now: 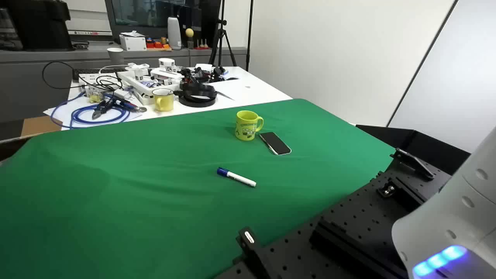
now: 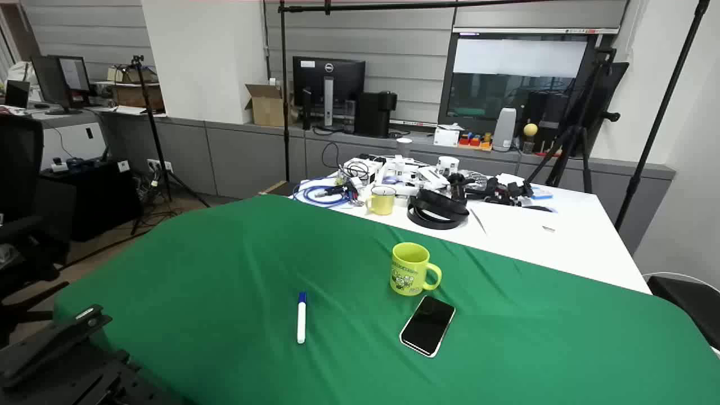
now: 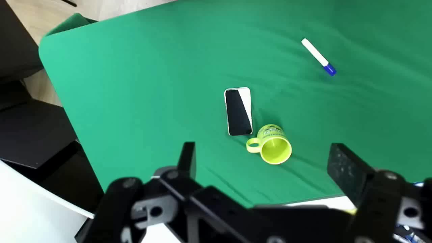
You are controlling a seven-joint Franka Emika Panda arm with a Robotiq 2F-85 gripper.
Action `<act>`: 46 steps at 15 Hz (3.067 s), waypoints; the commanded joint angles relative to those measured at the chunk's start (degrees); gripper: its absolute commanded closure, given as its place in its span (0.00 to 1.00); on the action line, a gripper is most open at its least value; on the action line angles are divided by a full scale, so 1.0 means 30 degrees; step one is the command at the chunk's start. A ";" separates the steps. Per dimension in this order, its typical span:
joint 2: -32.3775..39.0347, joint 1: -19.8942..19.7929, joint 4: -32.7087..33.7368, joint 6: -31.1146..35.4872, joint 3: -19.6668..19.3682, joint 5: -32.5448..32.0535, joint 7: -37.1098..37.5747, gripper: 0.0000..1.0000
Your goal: Put the marker in the mug
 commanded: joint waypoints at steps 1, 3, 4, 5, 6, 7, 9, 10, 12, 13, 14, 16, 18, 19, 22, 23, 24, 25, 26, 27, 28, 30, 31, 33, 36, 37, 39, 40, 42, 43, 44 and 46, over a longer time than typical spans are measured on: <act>0.0005 0.0161 0.0035 0.0005 -0.0129 -0.0072 0.0063 0.00; -0.0020 0.0160 0.0038 0.0028 -0.0129 -0.0072 0.0064 0.00; -0.0028 0.0160 0.0038 0.0029 -0.0129 -0.0072 0.0064 0.00; -0.0028 0.0161 0.0038 0.0030 -0.0129 -0.0072 0.0064 0.00; -0.0028 0.0161 0.0038 0.0030 -0.0129 -0.0072 0.0064 0.00; -0.0028 0.0160 0.0038 0.0031 -0.0129 -0.0072 0.0064 0.00; -0.0028 0.0160 0.0039 0.0031 -0.0129 -0.0072 0.0064 0.00; -0.0029 0.0160 0.0039 0.0031 -0.0129 -0.0072 0.0064 0.00; 0.0079 0.0961 -0.0170 0.0782 -0.0156 -0.0406 -0.2276 0.00; 0.0172 0.1303 -0.0276 0.1125 -0.0057 -0.0270 -0.2907 0.00; 0.0227 0.1716 -0.0394 0.1489 0.0003 -0.0081 -0.3662 0.00; 0.0433 0.2749 -0.0742 0.2426 0.0271 0.0489 -0.4750 0.00; 0.0531 0.3955 -0.1338 0.3480 0.0808 0.1114 -0.5423 0.00; 0.0527 0.4539 -0.1686 0.4009 0.1003 0.1471 -0.5861 0.00; 0.0574 0.6325 -0.3047 0.5610 0.1735 0.2442 -0.7231 0.00; 0.0755 0.6877 -0.3434 0.6141 0.1834 0.2706 -0.7881 0.00; 0.1180 0.7277 -0.3790 0.6594 0.2102 0.2759 -0.8045 0.00; 0.0853 0.6676 -0.3156 0.5739 0.2014 0.2380 -0.7193 0.00; 0.0972 0.6927 -0.3420 0.5957 0.2173 0.2380 -0.7168 0.00; 0.1036 0.6914 -0.3425 0.5959 0.2203 0.2369 -0.7159 0.00; 0.1034 0.6844 -0.3395 0.5959 0.2172 0.2363 -0.7170 0.00; 0.0962 0.6717 -0.3374 0.5957 0.2057 0.2357 -0.7207 0.00; 0.0940 0.6698 -0.3373 0.5957 0.2049 0.2355 -0.7205 0.00; 0.0940 0.6701 -0.3373 0.5957 0.2061 0.2354 -0.7204 0.00; 0.1591 0.6503 -0.3792 0.6790 0.2249 0.1674 -0.7202 0.00; 0.2221 0.6279 -0.4188 0.7512 0.2338 0.1298 -0.6918 0.00; 0.3316 0.6028 -0.4864 0.8918 0.2289 0.0741 -0.6772 0.00; 0.3996 0.5936 -0.5201 0.9889 0.2239 0.0538 -0.6852 0.00; 0.5793 0.6000 -0.5651 1.1794 0.1957 0.0685 -0.7596 0.00; 0.6678 0.6055 -0.5767 1.2617 0.1848 0.0978 -0.7936 0.00; 0.7712 0.6183 -0.5664 1.3311 0.1773 0.1483 -0.8315 0.00; 0.9457 0.6285 -0.5155 1.4357 0.1897 0.2442 -0.9138 0.00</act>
